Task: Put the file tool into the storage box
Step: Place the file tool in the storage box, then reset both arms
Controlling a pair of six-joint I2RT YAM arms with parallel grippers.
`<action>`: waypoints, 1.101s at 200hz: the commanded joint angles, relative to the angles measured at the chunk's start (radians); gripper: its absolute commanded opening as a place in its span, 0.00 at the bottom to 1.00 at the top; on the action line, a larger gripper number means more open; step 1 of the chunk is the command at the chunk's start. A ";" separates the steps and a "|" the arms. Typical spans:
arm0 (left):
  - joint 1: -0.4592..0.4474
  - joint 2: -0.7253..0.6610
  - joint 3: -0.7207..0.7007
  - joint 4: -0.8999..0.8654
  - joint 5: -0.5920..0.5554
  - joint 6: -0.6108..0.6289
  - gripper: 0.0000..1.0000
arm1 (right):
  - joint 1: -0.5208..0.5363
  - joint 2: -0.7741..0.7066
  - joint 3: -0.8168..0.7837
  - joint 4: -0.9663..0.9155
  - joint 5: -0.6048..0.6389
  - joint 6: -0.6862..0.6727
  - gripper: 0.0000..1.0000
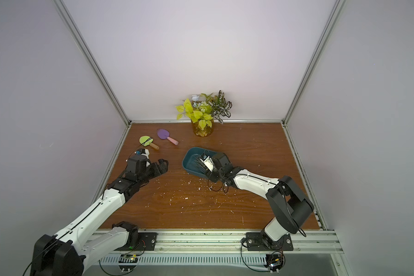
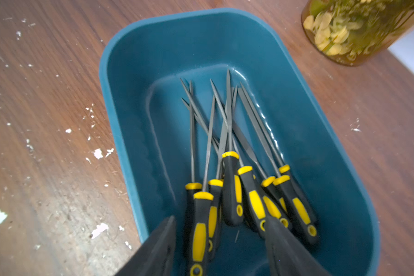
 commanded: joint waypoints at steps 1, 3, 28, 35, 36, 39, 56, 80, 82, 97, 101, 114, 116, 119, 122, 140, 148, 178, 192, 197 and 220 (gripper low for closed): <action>-0.007 -0.003 0.027 0.028 -0.066 0.068 1.00 | -0.001 -0.111 -0.031 0.068 0.088 0.058 0.71; -0.008 -0.005 0.026 0.033 -0.073 0.071 1.00 | -0.002 -0.119 -0.036 0.073 0.101 0.064 0.72; -0.008 -0.028 -0.019 0.155 -0.157 0.154 1.00 | -0.004 -0.223 -0.119 0.143 0.315 0.139 0.93; -0.008 -0.034 -0.032 0.189 -0.179 0.181 1.00 | -0.005 -0.251 -0.143 0.157 0.380 0.160 0.99; -0.008 -0.033 -0.034 0.194 -0.182 0.182 1.00 | -0.006 -0.254 -0.146 0.159 0.388 0.162 0.99; -0.009 -0.035 -0.038 0.208 -0.194 0.196 1.00 | -0.008 -0.266 -0.157 0.166 0.411 0.166 1.00; -0.007 -0.032 -0.064 0.289 -0.247 0.244 1.00 | -0.020 -0.321 -0.212 0.196 0.530 0.191 1.00; -0.004 -0.021 -0.115 0.441 -0.270 0.272 1.00 | -0.107 -0.379 -0.272 0.211 0.616 0.258 1.00; -0.004 -0.021 -0.122 0.459 -0.272 0.275 1.00 | -0.116 -0.381 -0.276 0.212 0.620 0.265 1.00; -0.004 -0.011 -0.182 0.599 -0.303 0.313 1.00 | -0.189 -0.401 -0.313 0.243 0.637 0.297 0.99; -0.004 -0.006 -0.200 0.637 -0.311 0.330 1.00 | -0.207 -0.405 -0.325 0.263 0.636 0.295 1.00; 0.002 0.015 -0.244 0.751 -0.313 0.419 1.00 | -0.261 -0.414 -0.384 0.348 0.623 0.273 0.99; 0.002 0.018 -0.249 0.764 -0.317 0.433 1.00 | -0.265 -0.417 -0.394 0.359 0.613 0.265 1.00; 0.003 0.020 -0.255 0.780 -0.334 0.450 1.00 | -0.278 -0.421 -0.412 0.392 0.600 0.249 1.00; 0.004 0.022 -0.265 0.794 -0.352 0.460 1.00 | -0.287 -0.425 -0.429 0.422 0.588 0.232 1.00; 0.040 0.015 -0.320 0.877 -0.412 0.479 1.00 | -0.340 -0.442 -0.525 0.580 0.546 0.186 1.00; 0.067 0.010 -0.339 0.910 -0.398 0.493 1.00 | -0.366 -0.444 -0.543 0.611 0.531 0.185 0.99; 0.114 0.064 -0.390 1.050 -0.431 0.569 1.00 | -0.453 -0.354 -0.565 0.736 0.503 0.190 1.00; 0.115 0.123 -0.399 1.110 -0.442 0.598 1.00 | -0.468 -0.280 -0.563 0.817 0.524 0.169 1.00; 0.115 0.146 -0.400 1.125 -0.447 0.600 1.00 | -0.470 -0.252 -0.561 0.850 0.529 0.159 1.00; 0.115 0.257 -0.394 1.207 -0.477 0.629 1.00 | -0.475 -0.122 -0.572 1.051 0.596 0.119 1.00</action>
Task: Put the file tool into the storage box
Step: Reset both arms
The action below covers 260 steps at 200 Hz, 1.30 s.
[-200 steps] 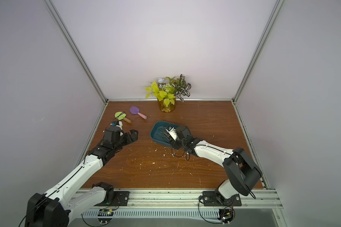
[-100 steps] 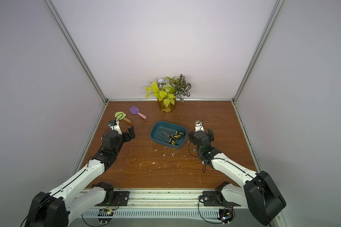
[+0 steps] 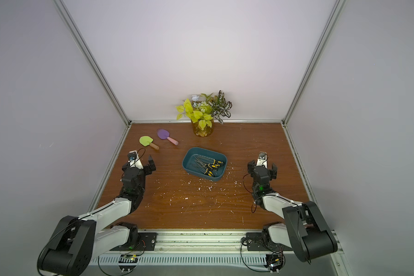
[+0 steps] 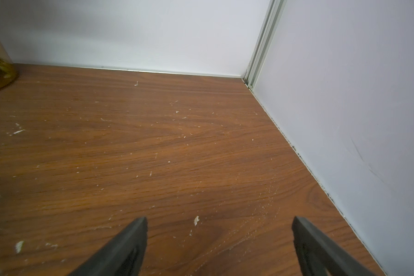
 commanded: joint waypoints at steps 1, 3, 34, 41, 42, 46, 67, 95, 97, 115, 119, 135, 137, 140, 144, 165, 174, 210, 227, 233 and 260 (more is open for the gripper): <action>0.010 0.085 0.001 0.154 -0.051 0.077 1.00 | -0.006 0.103 0.002 0.305 0.064 -0.051 1.00; 0.010 0.095 0.004 0.154 -0.055 0.082 1.00 | -0.008 0.115 0.000 0.328 0.071 -0.048 1.00; 0.019 0.243 -0.020 0.326 -0.050 0.123 1.00 | -0.021 0.203 0.008 0.378 0.076 -0.029 0.99; 0.017 0.282 -0.030 0.369 -0.044 0.127 1.00 | -0.033 0.187 0.008 0.350 0.050 -0.013 0.99; 0.017 0.288 -0.030 0.376 -0.042 0.127 1.00 | -0.034 0.185 0.007 0.350 0.046 -0.012 0.99; 0.018 0.314 -0.035 0.414 -0.040 0.130 1.00 | -0.041 0.182 -0.001 0.364 0.024 -0.011 1.00; 0.043 0.318 -0.023 0.390 0.007 0.112 1.00 | -0.070 0.160 -0.062 0.443 -0.085 -0.008 1.00; 0.075 0.332 -0.072 0.460 0.098 0.100 1.00 | -0.104 0.166 -0.127 0.550 -0.190 0.000 0.99; 0.076 0.340 -0.081 0.472 0.113 0.101 1.00 | -0.106 0.169 -0.130 0.553 -0.197 0.001 1.00; 0.083 0.375 -0.127 0.625 0.133 0.111 0.99 | -0.104 0.244 -0.151 0.697 -0.199 -0.024 1.00; 0.083 0.358 -0.119 0.584 0.130 0.105 0.99 | -0.103 0.228 -0.147 0.657 -0.199 -0.017 1.00; 0.083 0.366 -0.085 0.529 0.106 0.097 0.99 | -0.105 0.192 -0.111 0.528 -0.194 0.003 0.99; 0.084 0.371 -0.081 0.530 0.101 0.096 0.99 | -0.107 0.195 -0.108 0.528 -0.192 0.002 1.00; 0.084 0.381 -0.074 0.534 0.095 0.099 0.99 | -0.107 0.202 -0.105 0.532 -0.190 0.001 1.00; 0.084 0.390 -0.068 0.537 0.094 0.101 1.00 | -0.108 0.209 -0.104 0.545 -0.191 0.001 0.99; 0.091 0.383 -0.063 0.515 0.111 0.091 0.99 | -0.110 0.228 -0.116 0.596 -0.194 0.000 0.99; 0.094 0.380 -0.062 0.507 0.114 0.091 0.99 | -0.111 0.226 -0.114 0.591 -0.193 0.001 1.00; 0.094 0.378 -0.068 0.514 0.116 0.091 0.99 | -0.111 0.225 -0.117 0.596 -0.194 0.000 1.00; 0.094 0.377 -0.069 0.517 0.116 0.090 1.00 | -0.110 0.226 -0.117 0.595 -0.193 0.000 1.00; 0.094 0.378 -0.069 0.517 0.114 0.091 1.00 | -0.110 0.225 -0.117 0.596 -0.195 0.000 1.00; 0.094 0.378 -0.069 0.518 0.116 0.090 0.99 | -0.110 0.226 -0.117 0.596 -0.194 0.000 1.00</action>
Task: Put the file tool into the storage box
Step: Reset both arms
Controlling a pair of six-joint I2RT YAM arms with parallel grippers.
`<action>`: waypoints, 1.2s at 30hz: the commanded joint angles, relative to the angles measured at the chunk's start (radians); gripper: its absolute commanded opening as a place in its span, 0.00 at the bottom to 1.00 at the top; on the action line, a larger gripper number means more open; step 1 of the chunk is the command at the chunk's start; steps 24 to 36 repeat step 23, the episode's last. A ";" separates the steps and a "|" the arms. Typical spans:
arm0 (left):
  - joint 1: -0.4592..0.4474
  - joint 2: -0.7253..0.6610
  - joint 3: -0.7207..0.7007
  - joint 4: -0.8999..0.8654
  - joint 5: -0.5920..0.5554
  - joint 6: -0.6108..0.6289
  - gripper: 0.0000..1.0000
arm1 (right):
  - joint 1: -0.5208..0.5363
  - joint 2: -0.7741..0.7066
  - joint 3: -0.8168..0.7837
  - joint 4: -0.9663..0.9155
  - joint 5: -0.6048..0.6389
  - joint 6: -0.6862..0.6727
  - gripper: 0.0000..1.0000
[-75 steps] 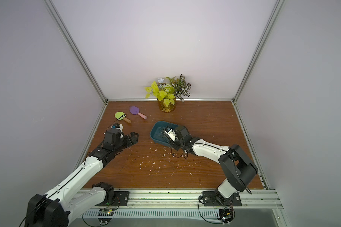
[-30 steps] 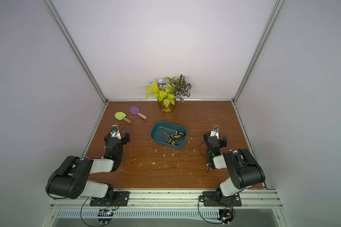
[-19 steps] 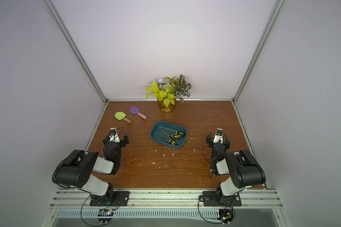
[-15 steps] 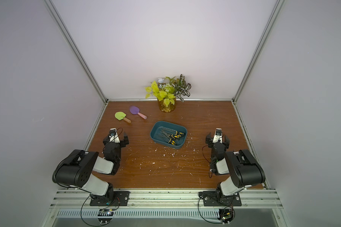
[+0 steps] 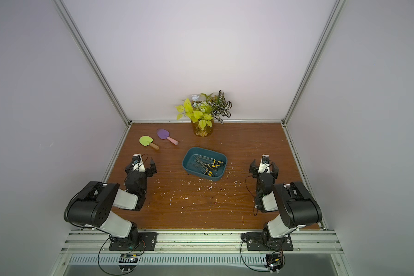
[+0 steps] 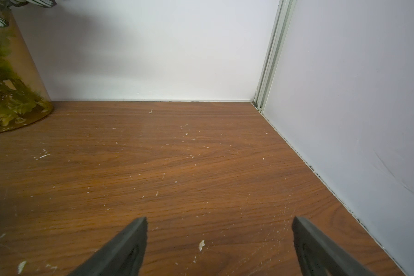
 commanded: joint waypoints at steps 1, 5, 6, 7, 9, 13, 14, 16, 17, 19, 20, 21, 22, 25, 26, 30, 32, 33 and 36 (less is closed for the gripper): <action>0.013 0.002 0.003 0.020 0.011 -0.005 0.99 | -0.005 0.004 0.013 0.049 -0.011 0.009 1.00; 0.014 0.002 0.003 0.021 0.011 -0.005 1.00 | -0.005 0.004 0.013 0.049 -0.011 0.009 1.00; 0.014 0.002 0.005 0.021 0.011 -0.004 0.99 | -0.007 0.003 0.013 0.049 -0.011 0.009 1.00; 0.014 0.002 0.005 0.020 0.011 -0.005 0.99 | -0.005 0.004 0.013 0.048 -0.010 0.009 1.00; 0.014 0.002 0.005 0.020 0.012 -0.003 0.99 | -0.006 0.004 0.013 0.048 -0.011 0.009 1.00; 0.014 0.004 0.005 0.020 0.011 -0.004 0.99 | -0.005 0.003 0.013 0.048 -0.010 0.009 1.00; 0.015 0.005 0.006 0.019 0.011 -0.004 0.99 | -0.006 0.004 0.013 0.049 -0.010 0.009 1.00; 0.013 0.006 0.011 0.015 0.012 -0.004 0.99 | -0.006 0.004 0.013 0.047 -0.011 0.009 1.00; 0.014 0.007 0.011 0.012 0.014 -0.004 0.99 | -0.006 0.003 0.013 0.049 -0.011 0.009 0.99; 0.017 0.007 0.014 0.006 0.022 -0.007 1.00 | -0.005 0.004 0.013 0.049 -0.010 0.009 1.00; 0.018 0.005 0.015 0.005 0.023 -0.006 1.00 | -0.006 0.004 0.013 0.049 -0.011 0.009 1.00; 0.017 0.004 0.013 0.006 0.023 -0.007 1.00 | -0.006 0.004 0.013 0.049 -0.010 0.009 1.00; 0.018 0.002 0.011 0.007 0.024 -0.006 0.99 | -0.005 0.003 0.013 0.049 -0.011 0.009 1.00; 0.018 0.002 0.011 0.008 0.023 -0.006 0.99 | -0.005 0.004 0.013 0.049 -0.011 0.009 1.00; 0.018 0.002 0.011 0.008 0.023 -0.006 0.99 | -0.005 0.004 0.013 0.049 -0.011 0.009 1.00; 0.018 0.002 0.011 0.008 0.023 -0.006 0.99 | -0.005 0.004 0.013 0.049 -0.011 0.009 1.00; 0.018 0.002 0.011 0.008 0.023 -0.006 0.99 | -0.005 0.004 0.013 0.049 -0.011 0.009 1.00; 0.018 0.002 0.011 0.008 0.023 -0.006 0.99 | -0.005 0.004 0.013 0.049 -0.011 0.009 1.00; 0.018 0.002 0.011 0.008 0.023 -0.006 0.99 | -0.005 0.004 0.013 0.049 -0.011 0.009 1.00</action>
